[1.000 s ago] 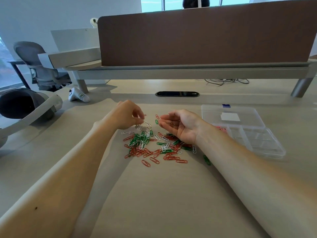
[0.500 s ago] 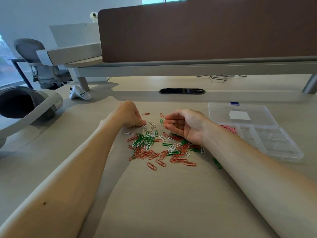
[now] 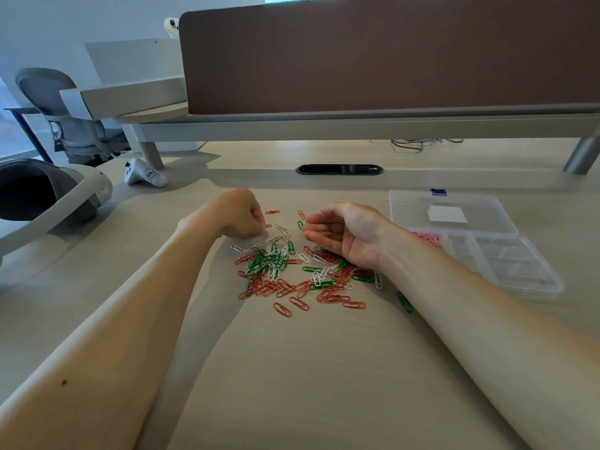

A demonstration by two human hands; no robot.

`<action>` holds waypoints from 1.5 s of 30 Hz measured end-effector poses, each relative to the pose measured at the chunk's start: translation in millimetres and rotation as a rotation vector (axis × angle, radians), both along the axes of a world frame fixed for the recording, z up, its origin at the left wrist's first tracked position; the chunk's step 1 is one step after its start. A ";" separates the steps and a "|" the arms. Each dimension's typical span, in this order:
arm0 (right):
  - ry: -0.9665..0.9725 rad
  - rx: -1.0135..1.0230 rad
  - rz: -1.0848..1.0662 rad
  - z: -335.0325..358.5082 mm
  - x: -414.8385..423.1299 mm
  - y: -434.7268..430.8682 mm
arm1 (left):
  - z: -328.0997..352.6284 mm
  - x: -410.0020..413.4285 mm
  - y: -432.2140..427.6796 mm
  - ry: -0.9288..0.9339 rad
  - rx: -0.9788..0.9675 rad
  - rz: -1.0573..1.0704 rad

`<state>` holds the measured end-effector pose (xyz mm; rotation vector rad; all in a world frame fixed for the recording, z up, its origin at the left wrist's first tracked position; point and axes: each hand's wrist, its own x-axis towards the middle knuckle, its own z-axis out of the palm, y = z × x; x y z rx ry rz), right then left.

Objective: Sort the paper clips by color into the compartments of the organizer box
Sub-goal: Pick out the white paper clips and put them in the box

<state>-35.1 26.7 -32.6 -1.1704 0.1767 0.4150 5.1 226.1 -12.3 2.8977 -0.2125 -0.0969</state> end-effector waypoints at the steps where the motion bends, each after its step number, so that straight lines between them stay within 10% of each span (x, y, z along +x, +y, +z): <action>1: 0.003 0.005 0.003 0.5 -0.2 0.1 | 2.1 -1.0 -0.5 -0.003 -0.041 -0.009; 7: 0.043 0.141 0.054 2.7 -2.5 1.7 | 17.9 -17.2 -29.3 -0.184 -0.429 -0.247; 20: 0.056 0.190 -0.003 0.9 -0.5 -0.4 | -17.4 3.9 -9.4 -0.188 -0.028 -0.207; 36: 0.060 0.161 -0.013 -1.2 1.1 0.5 | 13.1 -12.7 -33.1 -0.248 -0.256 -0.343; 45: 0.105 0.194 -0.030 -0.6 0.4 -1.8 | 11.1 -9.0 -18.1 -0.128 -0.071 -0.178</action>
